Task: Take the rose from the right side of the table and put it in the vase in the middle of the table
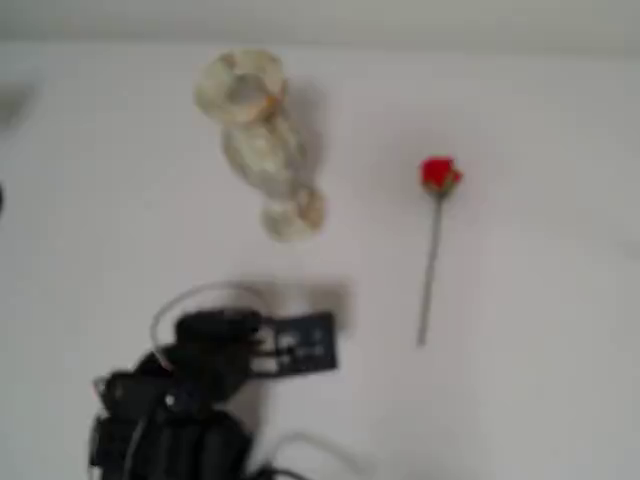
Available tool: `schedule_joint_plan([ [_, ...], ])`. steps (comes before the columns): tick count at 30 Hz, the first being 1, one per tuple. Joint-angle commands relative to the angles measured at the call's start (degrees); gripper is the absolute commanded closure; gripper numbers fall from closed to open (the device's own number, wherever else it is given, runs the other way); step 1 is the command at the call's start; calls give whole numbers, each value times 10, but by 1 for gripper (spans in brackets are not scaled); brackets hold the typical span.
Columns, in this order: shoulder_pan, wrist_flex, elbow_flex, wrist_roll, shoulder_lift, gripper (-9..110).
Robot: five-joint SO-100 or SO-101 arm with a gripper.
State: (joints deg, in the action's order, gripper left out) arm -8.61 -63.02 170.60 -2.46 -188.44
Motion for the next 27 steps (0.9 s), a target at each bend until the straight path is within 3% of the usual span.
schedule_joint_plan([
  [1, 40, 80, -108, 13, 128, 102],
  [10, 85, 110, -508, 119, 640, 97],
  [22, 161, -12, -987, 330, 1076, 79],
  [27, 199, -83, -1141, 406, 1200, 79],
])
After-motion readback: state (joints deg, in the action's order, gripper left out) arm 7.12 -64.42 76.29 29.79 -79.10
